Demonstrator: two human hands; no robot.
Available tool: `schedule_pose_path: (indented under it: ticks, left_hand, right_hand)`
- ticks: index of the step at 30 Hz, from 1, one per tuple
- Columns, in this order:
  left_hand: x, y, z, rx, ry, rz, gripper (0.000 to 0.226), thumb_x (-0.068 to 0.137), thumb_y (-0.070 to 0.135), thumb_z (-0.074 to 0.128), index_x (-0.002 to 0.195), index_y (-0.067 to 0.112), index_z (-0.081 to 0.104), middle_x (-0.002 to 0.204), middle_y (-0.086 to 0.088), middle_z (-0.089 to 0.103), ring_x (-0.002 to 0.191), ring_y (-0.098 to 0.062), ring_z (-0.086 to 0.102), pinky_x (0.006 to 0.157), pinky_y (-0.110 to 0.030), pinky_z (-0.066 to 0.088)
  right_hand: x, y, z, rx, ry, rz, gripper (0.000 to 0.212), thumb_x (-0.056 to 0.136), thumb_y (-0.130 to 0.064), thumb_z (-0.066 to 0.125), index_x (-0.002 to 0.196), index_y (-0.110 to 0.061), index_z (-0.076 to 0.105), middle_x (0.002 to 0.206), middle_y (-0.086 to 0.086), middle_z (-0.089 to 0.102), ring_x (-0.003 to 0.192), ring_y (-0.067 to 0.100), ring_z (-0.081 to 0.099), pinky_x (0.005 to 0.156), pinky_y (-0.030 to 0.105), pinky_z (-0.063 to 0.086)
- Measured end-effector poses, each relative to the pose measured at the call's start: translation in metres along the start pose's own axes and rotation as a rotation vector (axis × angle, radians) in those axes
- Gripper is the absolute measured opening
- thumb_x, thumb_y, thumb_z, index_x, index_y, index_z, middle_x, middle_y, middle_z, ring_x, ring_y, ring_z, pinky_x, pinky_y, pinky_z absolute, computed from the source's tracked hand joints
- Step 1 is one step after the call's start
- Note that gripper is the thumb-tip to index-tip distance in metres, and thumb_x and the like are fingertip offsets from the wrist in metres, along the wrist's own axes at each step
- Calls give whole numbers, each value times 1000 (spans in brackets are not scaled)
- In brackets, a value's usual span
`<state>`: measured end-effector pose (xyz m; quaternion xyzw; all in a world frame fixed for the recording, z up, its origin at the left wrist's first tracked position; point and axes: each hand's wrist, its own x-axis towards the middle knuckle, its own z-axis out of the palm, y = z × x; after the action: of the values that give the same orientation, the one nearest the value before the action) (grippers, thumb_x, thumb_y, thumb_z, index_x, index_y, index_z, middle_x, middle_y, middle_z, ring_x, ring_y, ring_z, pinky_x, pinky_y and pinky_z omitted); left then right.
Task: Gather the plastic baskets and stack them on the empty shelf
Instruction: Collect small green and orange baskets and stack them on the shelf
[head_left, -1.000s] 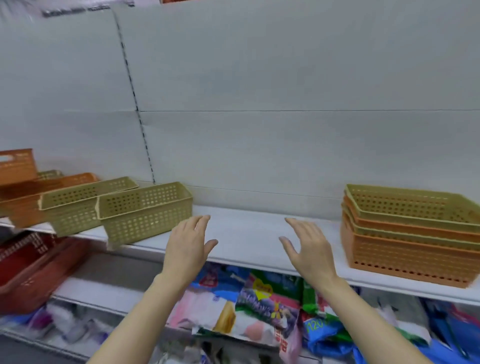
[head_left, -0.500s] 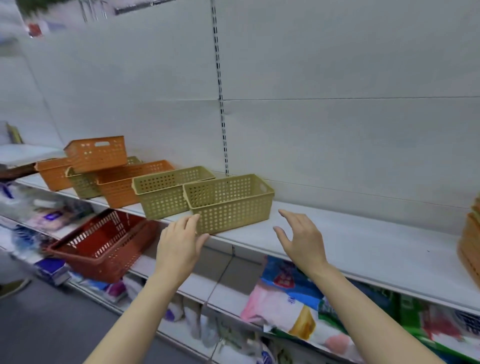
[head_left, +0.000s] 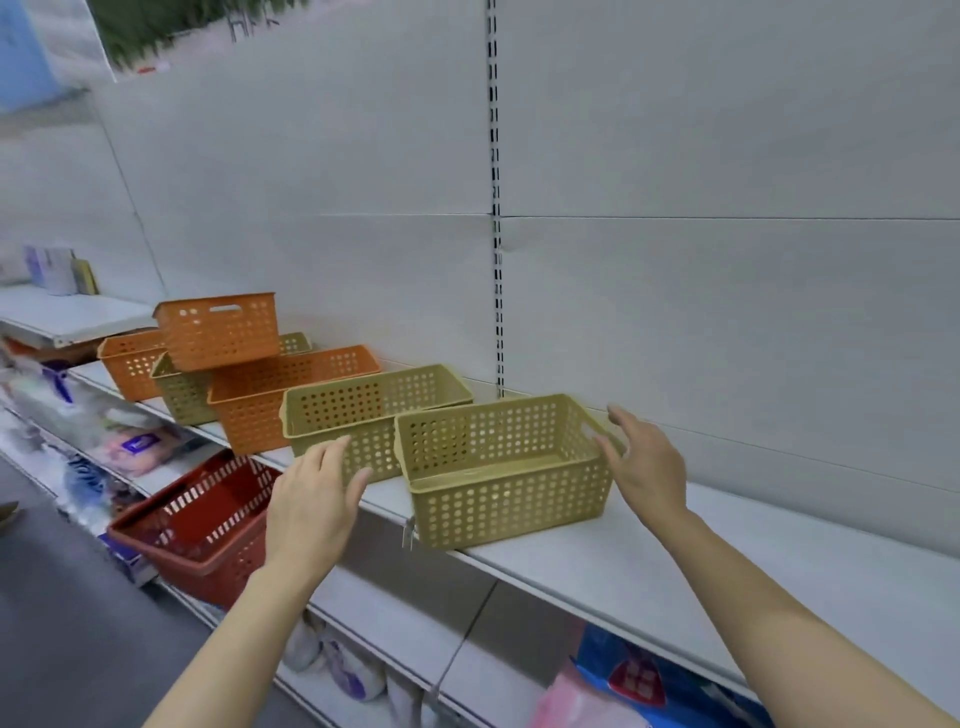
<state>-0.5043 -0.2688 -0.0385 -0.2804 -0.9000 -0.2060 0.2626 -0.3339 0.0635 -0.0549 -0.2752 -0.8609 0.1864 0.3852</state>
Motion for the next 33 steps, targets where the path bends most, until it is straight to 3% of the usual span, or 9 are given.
schedule_pose_path:
  ticks: [5, 9, 13, 17, 20, 22, 24, 28, 33]
  left_hand:
    - [21, -18, 17, -39, 35, -66, 44, 95, 31, 61, 130, 4, 59, 124, -15, 64, 110, -37, 60, 90, -48, 49]
    - [44, -38, 26, -72, 98, -125, 41, 96, 28, 60, 130, 6, 60, 127, -14, 63, 112, -36, 58, 92, -48, 48]
    - [77, -65, 32, -99, 85, -241, 43, 98, 31, 57, 134, 8, 56, 133, -14, 57, 116, -38, 53, 95, -49, 46]
    - [104, -89, 43, -161, -52, -432, 52, 101, 37, 49, 144, 10, 44, 143, -17, 47, 126, -41, 47, 99, -51, 42]
    - [117, -96, 54, -283, -195, -555, 55, 100, 38, 50, 148, 12, 38, 142, -20, 51, 126, -43, 51, 100, -51, 43]
    - [119, -95, 62, -391, -224, -634, 44, 100, 29, 51, 141, 17, 43, 129, -22, 62, 115, -44, 58, 94, -48, 46]
    - [118, -95, 67, -428, -205, -645, 37, 99, 19, 48, 136, 18, 46, 120, -23, 65, 108, -45, 61, 90, -47, 47]
    - [111, -89, 69, -440, -117, -626, 50, 101, 18, 44, 151, 19, 37, 127, -28, 61, 116, -48, 56, 97, -48, 42]
    - [81, -56, 54, -551, 54, -579, 52, 104, 20, 44, 155, 23, 34, 129, -27, 62, 114, -47, 56, 96, -46, 41]
  right_hand:
    - [24, 20, 17, 190, -119, 264, 62, 89, -44, 61, 145, -26, 42, 135, -2, 59, 123, 21, 55, 96, 37, 43]
    - [30, 21, 26, 529, -232, 456, 54, 88, -36, 59, 139, -45, 44, 127, 5, 64, 115, 23, 60, 99, 40, 47]
    - [22, 19, 32, 518, -186, 402, 38, 91, -34, 57, 103, -70, 54, 123, -4, 67, 114, 17, 62, 96, 49, 50]
    - [1, 15, 26, 496, -100, 389, 36, 94, -31, 55, 105, -66, 57, 126, -7, 65, 118, 13, 58, 100, 48, 48]
    - [-20, 6, 18, 500, 5, 408, 39, 97, -19, 51, 122, -49, 56, 129, -4, 63, 118, 15, 57, 100, 31, 45]
    - [-33, 3, 12, 485, 72, 434, 37, 98, -18, 51, 124, -44, 56, 127, -2, 64, 116, 17, 57, 86, 10, 45]
    - [-46, -1, 9, 483, 133, 467, 37, 98, -20, 51, 126, -43, 57, 126, -1, 64, 115, 18, 58, 82, 4, 42]
    - [-71, -6, -1, 540, 253, 523, 39, 99, -20, 50, 118, -52, 59, 124, -9, 64, 114, 14, 60, 90, 23, 51]
    - [-102, -3, -31, 539, 365, 524, 35, 98, -30, 52, 117, -59, 58, 120, -15, 67, 116, 8, 60, 96, 40, 47]
